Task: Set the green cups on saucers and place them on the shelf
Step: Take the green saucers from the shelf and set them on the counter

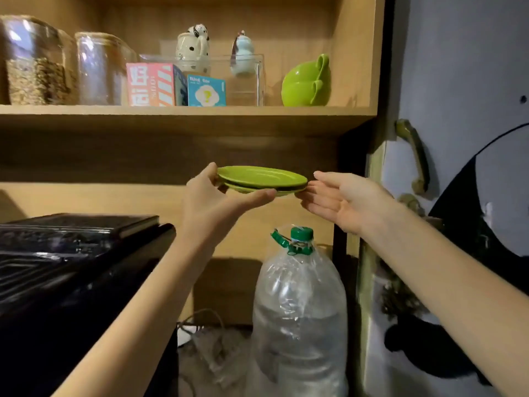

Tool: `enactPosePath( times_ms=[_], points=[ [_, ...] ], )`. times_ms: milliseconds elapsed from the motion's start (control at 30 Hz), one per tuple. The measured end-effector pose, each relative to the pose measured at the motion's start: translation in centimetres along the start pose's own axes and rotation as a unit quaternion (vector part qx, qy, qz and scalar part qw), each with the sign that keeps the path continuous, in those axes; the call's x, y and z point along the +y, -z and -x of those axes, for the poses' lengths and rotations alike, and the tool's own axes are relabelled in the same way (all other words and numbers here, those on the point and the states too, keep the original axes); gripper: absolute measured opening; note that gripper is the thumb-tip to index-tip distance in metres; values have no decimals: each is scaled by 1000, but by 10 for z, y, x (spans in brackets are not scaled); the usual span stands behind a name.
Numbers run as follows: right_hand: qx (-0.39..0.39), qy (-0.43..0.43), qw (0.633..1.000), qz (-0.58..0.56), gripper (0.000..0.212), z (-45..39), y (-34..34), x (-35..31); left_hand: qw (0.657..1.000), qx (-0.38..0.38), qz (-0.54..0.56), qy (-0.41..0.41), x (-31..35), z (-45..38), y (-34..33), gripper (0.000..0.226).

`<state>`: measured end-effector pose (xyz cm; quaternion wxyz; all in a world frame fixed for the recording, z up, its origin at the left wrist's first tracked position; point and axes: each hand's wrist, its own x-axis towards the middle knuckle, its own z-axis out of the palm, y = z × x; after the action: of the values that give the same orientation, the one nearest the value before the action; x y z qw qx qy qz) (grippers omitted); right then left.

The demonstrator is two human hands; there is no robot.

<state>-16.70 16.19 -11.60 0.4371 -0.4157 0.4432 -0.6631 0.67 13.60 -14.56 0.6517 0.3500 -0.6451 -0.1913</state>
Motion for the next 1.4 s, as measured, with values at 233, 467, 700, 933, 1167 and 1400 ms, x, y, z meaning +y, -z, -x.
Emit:
enactPosePath(
  times_ms=[233,467,700,933,1167,1400],
  points=[
    [-53,-100,994,8,12,35,45,103,996,-52,-11,66,-69,109,9,128],
    [-28,-205,978,27,6,74,68,218,984,-90,-24,154,-140,214,23,121],
    [-19,-279,957,77,7,106,79,314,961,-111,-43,248,-206,305,36,121],
    [-20,-334,936,109,28,126,84,381,937,-134,-84,312,-251,358,44,120],
    [-3,-349,925,149,29,120,80,422,919,-132,-88,360,-280,373,41,116],
    [-6,-354,909,219,27,105,81,457,890,-170,-193,376,-300,369,45,114]
  ],
)
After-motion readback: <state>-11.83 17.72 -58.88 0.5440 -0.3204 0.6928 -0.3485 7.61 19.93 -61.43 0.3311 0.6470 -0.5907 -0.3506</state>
